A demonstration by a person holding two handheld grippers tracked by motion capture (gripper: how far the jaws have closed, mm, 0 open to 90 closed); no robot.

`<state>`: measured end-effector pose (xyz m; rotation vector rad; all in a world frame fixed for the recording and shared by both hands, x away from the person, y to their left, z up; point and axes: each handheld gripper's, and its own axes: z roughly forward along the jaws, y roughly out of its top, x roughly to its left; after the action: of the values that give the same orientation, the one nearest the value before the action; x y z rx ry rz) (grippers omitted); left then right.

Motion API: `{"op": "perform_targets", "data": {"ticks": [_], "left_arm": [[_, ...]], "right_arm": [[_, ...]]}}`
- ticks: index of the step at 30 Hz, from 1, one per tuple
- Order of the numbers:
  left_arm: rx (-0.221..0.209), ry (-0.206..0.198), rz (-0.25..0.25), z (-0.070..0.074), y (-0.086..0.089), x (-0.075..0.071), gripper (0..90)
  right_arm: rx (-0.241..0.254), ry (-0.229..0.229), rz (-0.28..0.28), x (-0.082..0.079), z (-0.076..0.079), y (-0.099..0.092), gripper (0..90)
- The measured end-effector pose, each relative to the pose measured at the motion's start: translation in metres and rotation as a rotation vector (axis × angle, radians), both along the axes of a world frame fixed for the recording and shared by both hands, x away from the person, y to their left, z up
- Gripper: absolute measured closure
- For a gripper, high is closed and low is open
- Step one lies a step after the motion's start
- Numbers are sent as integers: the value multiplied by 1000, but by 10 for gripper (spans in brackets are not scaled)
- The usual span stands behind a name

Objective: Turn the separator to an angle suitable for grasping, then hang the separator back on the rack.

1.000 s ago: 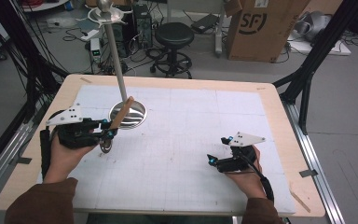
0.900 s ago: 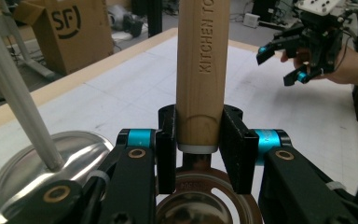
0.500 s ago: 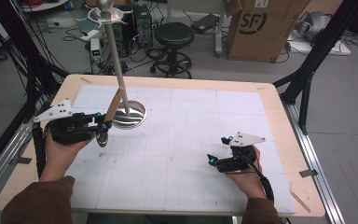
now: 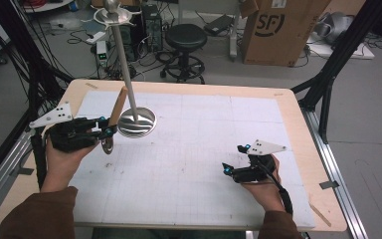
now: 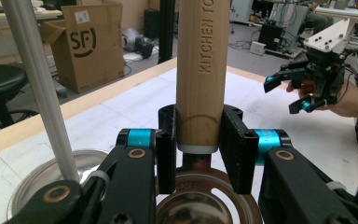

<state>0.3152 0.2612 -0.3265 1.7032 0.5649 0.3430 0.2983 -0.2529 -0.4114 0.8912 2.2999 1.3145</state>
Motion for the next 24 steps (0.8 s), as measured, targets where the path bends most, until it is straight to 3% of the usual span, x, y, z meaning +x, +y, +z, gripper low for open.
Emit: {"op": "perform_targets", "data": {"ticks": [7, 13, 24], "left_arm": [[-29, -9, 4, 4, 5, 0, 690], [-22, -17, 12, 9, 8, 0, 690], [-47, -59, 39, 31, 14, 3, 690]], "right_arm": [[-10, 5, -3, 0, -1, 3, 134], [-13, 9, 3, 0, -1, 4, 134], [-19, 0, 10, 0, -1, 4, 134]]}}
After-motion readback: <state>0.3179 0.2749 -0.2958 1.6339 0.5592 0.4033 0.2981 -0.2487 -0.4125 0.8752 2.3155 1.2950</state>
